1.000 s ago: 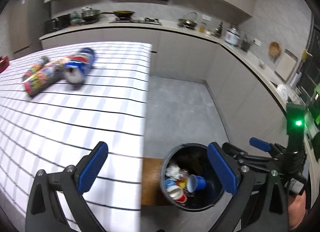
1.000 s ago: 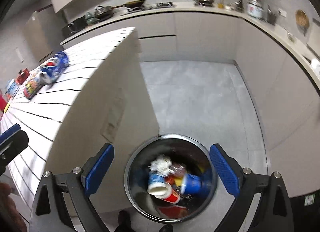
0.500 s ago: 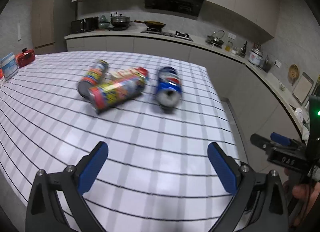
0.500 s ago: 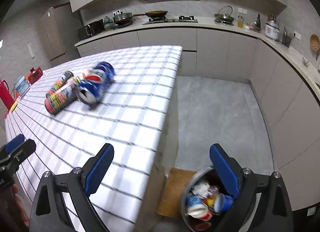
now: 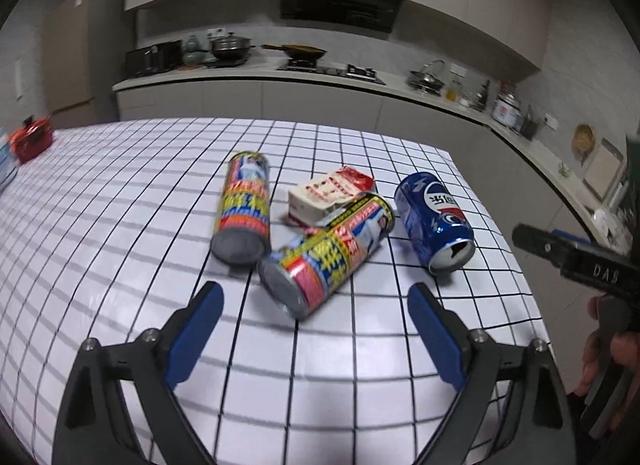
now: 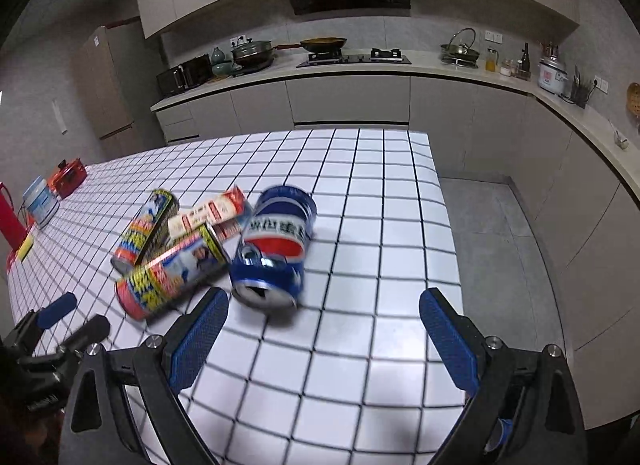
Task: Collect trash
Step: 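Move both open tools back toward the cans on the table, then grasp the yellow spray can with the left tool while the right tool grasps the Pepsi can, then carry the yellow spray can and Pepsi can over the bin, then open both tools to drop the spray can and Pepsi can into the bin, then move both open tools back toward the drink can and milk carton, then grasp the yellow-red drink can with the left tool while the right tool grasps the milk carton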
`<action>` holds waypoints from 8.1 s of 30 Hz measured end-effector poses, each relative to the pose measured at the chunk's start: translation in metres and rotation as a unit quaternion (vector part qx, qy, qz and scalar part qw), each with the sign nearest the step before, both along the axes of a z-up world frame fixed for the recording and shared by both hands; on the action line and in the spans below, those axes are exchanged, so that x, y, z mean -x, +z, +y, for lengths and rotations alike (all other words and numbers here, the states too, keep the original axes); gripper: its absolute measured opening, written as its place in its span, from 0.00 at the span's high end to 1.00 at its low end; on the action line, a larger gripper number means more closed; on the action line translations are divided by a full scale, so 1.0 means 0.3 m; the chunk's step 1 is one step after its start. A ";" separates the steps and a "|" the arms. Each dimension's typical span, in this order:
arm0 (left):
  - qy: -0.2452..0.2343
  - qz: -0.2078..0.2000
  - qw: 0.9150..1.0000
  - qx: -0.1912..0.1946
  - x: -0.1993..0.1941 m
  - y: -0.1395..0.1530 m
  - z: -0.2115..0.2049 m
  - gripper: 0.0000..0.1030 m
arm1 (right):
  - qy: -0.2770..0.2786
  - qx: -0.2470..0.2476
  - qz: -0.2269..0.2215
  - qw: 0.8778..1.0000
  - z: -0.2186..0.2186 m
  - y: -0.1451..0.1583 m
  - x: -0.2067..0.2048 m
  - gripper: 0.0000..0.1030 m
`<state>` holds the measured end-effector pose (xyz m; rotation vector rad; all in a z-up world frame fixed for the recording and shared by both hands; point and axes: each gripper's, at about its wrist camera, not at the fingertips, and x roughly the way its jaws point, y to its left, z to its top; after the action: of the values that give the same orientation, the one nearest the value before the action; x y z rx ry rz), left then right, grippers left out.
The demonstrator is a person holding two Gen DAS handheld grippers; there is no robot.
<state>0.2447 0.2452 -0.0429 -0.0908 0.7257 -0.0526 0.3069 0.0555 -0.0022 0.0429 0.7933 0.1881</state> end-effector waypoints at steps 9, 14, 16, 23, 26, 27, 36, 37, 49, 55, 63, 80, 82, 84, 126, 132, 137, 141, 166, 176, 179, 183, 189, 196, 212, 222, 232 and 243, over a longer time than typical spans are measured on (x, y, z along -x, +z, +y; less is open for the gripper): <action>-0.066 0.033 0.997 -0.034 -0.170 -0.063 -0.045 0.13 | -0.028 0.002 0.013 1.000 0.018 -0.011 -0.092 0.05; -0.076 0.051 0.995 -0.048 -0.228 -0.110 -0.057 0.27 | -0.037 -0.002 0.019 0.999 0.020 -0.027 -0.133 0.05; -0.073 0.048 0.995 -0.040 -0.234 -0.109 -0.052 0.32 | -0.036 -0.004 0.021 0.999 0.027 -0.035 -0.146 0.05; -0.046 0.049 0.998 -0.010 -0.262 -0.104 -0.025 0.43 | -0.029 -0.006 0.029 0.999 0.076 -0.064 -0.198 0.05; -0.036 0.051 0.998 -0.011 -0.274 -0.110 -0.021 0.44 | -0.026 -0.003 0.036 0.999 0.096 -0.083 -0.216 0.05; -0.034 0.053 0.998 -0.011 -0.278 -0.111 -0.021 0.44 | -0.025 -0.003 0.038 0.999 0.099 -0.088 -0.221 0.05; -0.030 0.072 0.997 -0.013 -0.318 -0.129 -0.048 0.41 | -0.016 0.009 0.066 0.998 0.145 -0.143 -0.342 0.05; -0.029 0.074 0.997 -0.013 -0.322 -0.132 -0.049 0.41 | -0.015 0.009 0.073 0.997 0.148 -0.154 -0.362 0.06; -0.046 0.074 0.996 0.000 -0.290 -0.139 -0.079 0.48 | 0.012 0.015 0.085 0.996 0.157 -0.145 -0.349 0.41; -0.050 0.066 0.997 0.001 -0.249 -0.112 -0.081 0.48 | 0.012 0.008 0.081 0.997 0.105 -0.124 -0.275 0.42; -0.049 0.071 0.996 0.003 -0.223 -0.115 -0.097 0.48 | 0.027 0.047 0.116 0.992 0.100 -0.163 -0.246 0.21; -0.061 0.053 0.997 0.007 -0.159 -0.061 -0.195 0.48 | 0.018 0.001 0.082 0.996 -0.026 -0.086 -0.126 0.30; -0.067 0.048 0.997 0.008 -0.145 -0.049 -0.231 0.48 | 0.013 -0.001 0.076 0.997 -0.068 -0.070 -0.101 0.30; -0.073 0.045 0.996 0.007 -0.130 -0.040 -0.270 0.48 | 0.007 -0.002 0.071 0.997 -0.114 -0.057 -0.078 0.30; -0.151 0.106 0.983 0.014 0.199 -0.247 -1.189 0.48 | -0.082 -0.007 0.146 0.986 -1.204 -0.317 0.377 0.30; -0.149 0.116 0.982 0.008 0.207 -0.276 -1.196 0.48 | -0.057 -0.012 0.172 0.983 -1.186 -0.415 0.395 0.30; -0.142 0.129 0.981 0.013 0.225 -0.315 -1.186 0.48 | -0.041 0.000 0.189 0.981 -1.169 -0.485 0.400 0.30; -0.135 0.132 0.982 0.017 0.229 -0.325 -1.187 0.48 | -0.027 0.005 0.197 0.980 -1.162 -0.524 0.394 0.30; -0.101 0.139 0.985 -0.011 0.206 -0.298 -1.207 0.05 | 0.045 0.038 0.195 0.979 -1.148 -0.658 0.379 0.01; -0.129 0.136 0.982 -0.019 0.254 -0.255 -1.250 0.04 | -0.015 -0.007 0.224 0.974 -1.230 -0.606 0.390 0.00; -0.127 0.128 0.983 -0.018 0.260 -0.228 -1.236 0.04 | -0.024 -0.014 0.207 0.978 -1.229 -0.542 0.395 0.00; -0.118 0.117 0.986 -0.012 0.256 -0.182 -1.216 0.04 | -0.024 -0.008 0.179 0.983 -1.200 -0.457 0.391 0.00; -0.103 0.086 0.991 -0.008 0.268 -0.091 -1.149 0.04 | -0.024 -0.001 0.148 0.989 -1.148 -0.349 0.367 0.00; -0.073 0.067 0.995 -0.003 0.273 -0.046 -1.022 0.04 | -0.009 0.009 0.127 0.992 -1.028 -0.271 0.340 0.00; 0.005 0.047 0.999 0.007 0.225 -0.004 -0.568 0.04 | 0.037 0.015 0.087 0.995 -0.592 -0.133 0.200 0.00; 0.076 0.035 0.996 -0.003 0.122 -0.013 -0.172 0.05 | 0.077 0.015 0.074 0.994 -0.198 -0.109 0.006 0.00; 0.100 0.038 0.994 -0.004 -0.101 -0.081 0.092 0.05 | 0.111 0.030 0.083 0.990 0.138 -0.170 -0.236 0.00; 0.083 0.053 0.995 0.004 -0.328 -0.132 0.190 0.20 | 0.121 0.036 0.093 0.988 0.311 -0.241 -0.474 0.00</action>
<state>0.3431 0.3021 -0.0826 -0.1624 0.8216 0.1092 0.4492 0.1487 -0.0745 -0.1056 0.9917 0.3897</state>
